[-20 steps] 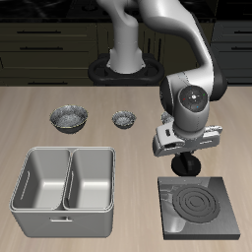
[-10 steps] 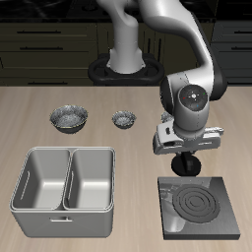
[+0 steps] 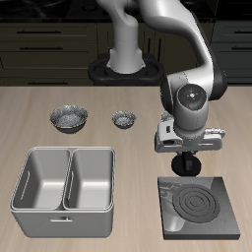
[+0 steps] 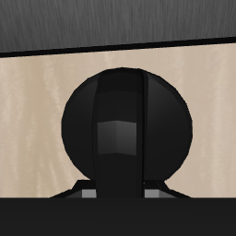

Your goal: Turn off the flat stove

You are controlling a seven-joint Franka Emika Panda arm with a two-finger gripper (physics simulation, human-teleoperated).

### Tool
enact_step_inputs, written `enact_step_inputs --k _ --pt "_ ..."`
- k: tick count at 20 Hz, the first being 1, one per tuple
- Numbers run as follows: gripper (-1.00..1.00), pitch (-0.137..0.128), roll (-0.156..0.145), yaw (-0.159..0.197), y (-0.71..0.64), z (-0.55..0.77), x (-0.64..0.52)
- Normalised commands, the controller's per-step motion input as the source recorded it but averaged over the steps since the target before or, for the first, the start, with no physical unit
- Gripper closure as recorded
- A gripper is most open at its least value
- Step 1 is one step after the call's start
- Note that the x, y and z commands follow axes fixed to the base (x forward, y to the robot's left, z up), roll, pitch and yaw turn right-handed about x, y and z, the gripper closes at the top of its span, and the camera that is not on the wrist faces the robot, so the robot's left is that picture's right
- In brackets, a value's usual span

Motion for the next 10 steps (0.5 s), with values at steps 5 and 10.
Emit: enact_step_inputs --k 5,10 --pt "1.0 -0.019 0.03 -0.086 0.12 0.06 -0.02" --pt "1.0 0.018 0.058 -0.155 0.16 0.01 0.01"
